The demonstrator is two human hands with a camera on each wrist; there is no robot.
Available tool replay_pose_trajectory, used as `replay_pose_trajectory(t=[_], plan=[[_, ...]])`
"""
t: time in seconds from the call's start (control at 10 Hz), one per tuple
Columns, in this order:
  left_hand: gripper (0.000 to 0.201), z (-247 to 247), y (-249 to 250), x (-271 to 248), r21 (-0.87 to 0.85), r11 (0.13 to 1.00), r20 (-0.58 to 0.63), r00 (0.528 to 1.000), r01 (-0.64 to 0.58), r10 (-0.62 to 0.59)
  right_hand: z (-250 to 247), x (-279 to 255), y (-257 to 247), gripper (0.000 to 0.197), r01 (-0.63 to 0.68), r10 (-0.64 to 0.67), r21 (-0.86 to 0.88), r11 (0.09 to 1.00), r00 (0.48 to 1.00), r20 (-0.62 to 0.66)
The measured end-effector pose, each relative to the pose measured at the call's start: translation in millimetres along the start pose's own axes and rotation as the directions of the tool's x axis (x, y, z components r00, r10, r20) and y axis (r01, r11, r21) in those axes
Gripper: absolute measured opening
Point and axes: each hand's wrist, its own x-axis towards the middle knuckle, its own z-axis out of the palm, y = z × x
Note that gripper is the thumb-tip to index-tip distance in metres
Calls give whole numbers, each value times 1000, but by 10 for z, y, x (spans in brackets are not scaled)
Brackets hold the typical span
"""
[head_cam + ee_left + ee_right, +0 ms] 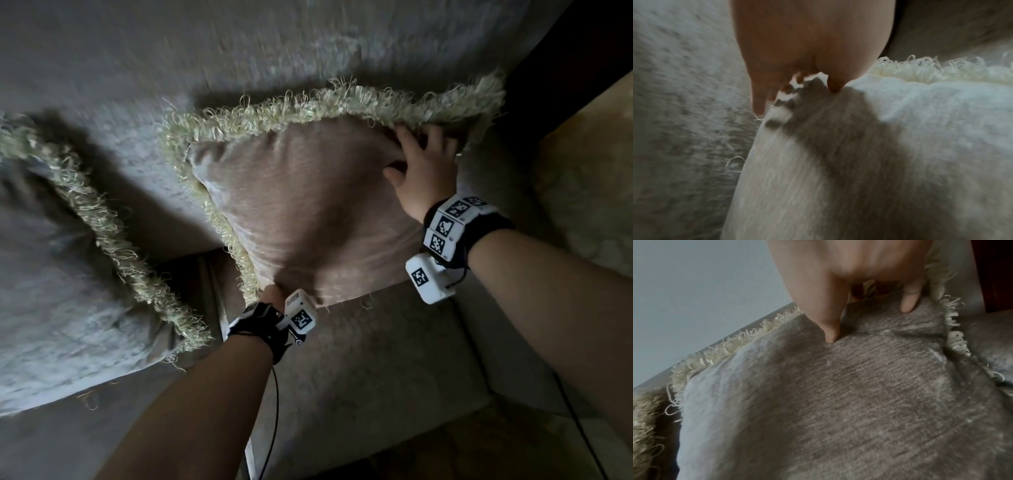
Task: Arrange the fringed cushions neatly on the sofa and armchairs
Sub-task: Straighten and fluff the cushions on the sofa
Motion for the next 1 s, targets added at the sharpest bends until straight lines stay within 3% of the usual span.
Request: replay_pose_trajectory(t=[0.1, 0.2, 0.4, 0.6, 0.8, 0.9, 1.0], plan=[[9, 22, -46, 69, 29, 998, -14, 999, -49, 49, -31, 6, 1, 53, -3, 3, -8, 1000, 1000, 1], [42, 98, -37, -1, -51, 998, -121, 992, -36, 30, -51, 16, -32, 44, -3, 3, -19, 1000, 1000, 9], [52, 192, -108, -191, -6, 1000, -157, 987, -22, 21, -52, 50, -66, 26, -10, 7, 33, 999, 997, 79], [38, 160, -109, -296, -11, 997, -219, 973, -81, 76, -99, -1, -8, 24, -39, 27, 198, 980, 998, 62], [21, 10, 150, -725, 126, 970, -365, 899, -208, 240, -249, -125, 1, 16, -159, 130, 438, 885, 987, 96], [18, -147, 327, -1004, 75, 953, -407, 864, -293, 298, -335, -245, -68, 4, -211, 175, 517, 830, 977, 118], [21, -83, 469, -1258, 39, 932, -445, 829, -361, 339, -374, -353, -83, 7, -243, 228, 628, 740, 968, 105]])
